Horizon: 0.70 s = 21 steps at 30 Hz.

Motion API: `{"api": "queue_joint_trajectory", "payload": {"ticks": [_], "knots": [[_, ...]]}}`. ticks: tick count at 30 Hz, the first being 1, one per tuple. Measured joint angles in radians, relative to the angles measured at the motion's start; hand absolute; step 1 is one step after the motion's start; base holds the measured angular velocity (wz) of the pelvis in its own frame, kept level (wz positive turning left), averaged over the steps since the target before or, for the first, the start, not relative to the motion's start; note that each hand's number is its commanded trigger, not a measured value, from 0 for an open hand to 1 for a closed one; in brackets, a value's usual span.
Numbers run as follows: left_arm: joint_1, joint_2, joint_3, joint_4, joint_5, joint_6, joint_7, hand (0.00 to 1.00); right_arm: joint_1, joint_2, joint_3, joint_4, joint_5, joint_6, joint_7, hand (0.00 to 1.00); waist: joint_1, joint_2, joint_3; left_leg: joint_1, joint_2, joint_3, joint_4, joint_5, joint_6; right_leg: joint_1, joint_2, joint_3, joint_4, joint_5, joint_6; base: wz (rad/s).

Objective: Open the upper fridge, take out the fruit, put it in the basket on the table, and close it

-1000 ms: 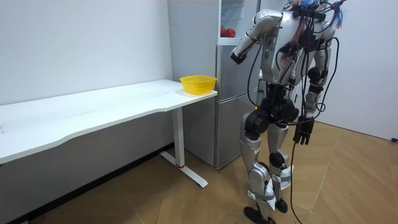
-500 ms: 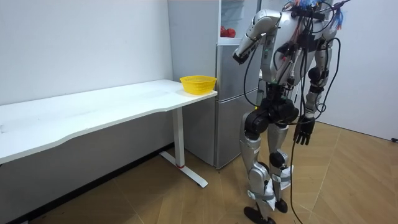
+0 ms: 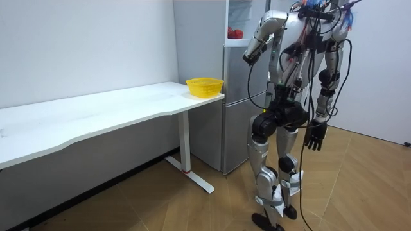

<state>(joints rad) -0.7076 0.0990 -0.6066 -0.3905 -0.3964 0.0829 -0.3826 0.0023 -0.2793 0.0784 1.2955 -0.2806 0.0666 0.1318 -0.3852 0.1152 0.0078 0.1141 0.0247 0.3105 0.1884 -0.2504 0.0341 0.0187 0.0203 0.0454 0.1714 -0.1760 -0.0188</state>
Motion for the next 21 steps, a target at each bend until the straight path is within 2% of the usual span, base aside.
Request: {"api": "queue_joint_trajectory", "payload": {"ticks": [7,10,12,16,18,20,21], "knots": [[-0.006,0.002,0.0,0.0,0.05,-0.001,0.001,0.0,0.0,0.0,0.0,-0.002,0.0,0.0,0.0,0.0,0.005,-0.005,0.0034,0.001,0.001,0.013,-0.001,0.0,0.0,0.004,0.0,-0.009,0.002,0.0,0.0,-0.02],[-0.006,0.021,0.001,-0.002,0.088,-0.001,0.001,0.0,0.0,0.0,0.009,-0.003,0.0,-0.002,-0.002,0.0,0.025,-0.009,0.0063,0.007,0.002,0.012,-0.003,0.0,0.0,0.006,0.0,-0.021,0.003,0.0,0.0,-0.02],[-0.006,0.041,0.003,-0.012,0.116,-0.001,0.001,0.0,0.001,-0.001,0.011,0.0,0.001,-0.002,0.001,0.0,0.042,-0.01,0.0066,0.007,0.002,0.012,-0.004,0.0,0.0,0.006,0.0,-0.022,0.003,0.0,-0.001,0.03],[-0.005,0.096,0.01,-0.039,0.166,-0.002,0.002,0.0,0.0,-0.002,0.01,-0.006,0.003,-0.005,0.002,0.0,0.08,-0.01,0.0067,0.001,0.002,0.004,-0.007,0.0,0.0,0.007,-0.004,-0.051,0.004,0.001,-0.001,0.16],[-0.004,0.126,0.045,-0.06,0.217,-0.002,0.003,0.0,0.0,-0.002,0.01,-0.006,-0.001,-0.005,0.002,0.0,0.115,-0.012,0.0063,0.002,0.002,0.0,-0.008,0.0,0.0,0.008,-0.004,-0.058,0.004,0.001,-0.001,0.12],[-0.002,0.159,0.082,-0.08,0.234,-0.003,0.003,0.0,0.001,-0.002,0.009,-0.014,-0.024,-0.006,0.004,0.0,0.14,-0.013,0.0059,0.0,0.001,-0.017,-0.008,0.0,0.0,0.009,-0.005,-0.068,0.004,0.0,-0.001,0.14],[0.004,0.166,0.097,-0.09,0.234,-0.003,0.004,0.0,0.001,-0.002,0.008,-0.015,-0.037,-0.006,0.004,0.0,0.147,-0.014,0.0058,0.0,0.001,-0.019,-0.008,0.0,0.0,0.009,-0.005,-0.069,0.003,0.0,-0.001,0.17]]}}
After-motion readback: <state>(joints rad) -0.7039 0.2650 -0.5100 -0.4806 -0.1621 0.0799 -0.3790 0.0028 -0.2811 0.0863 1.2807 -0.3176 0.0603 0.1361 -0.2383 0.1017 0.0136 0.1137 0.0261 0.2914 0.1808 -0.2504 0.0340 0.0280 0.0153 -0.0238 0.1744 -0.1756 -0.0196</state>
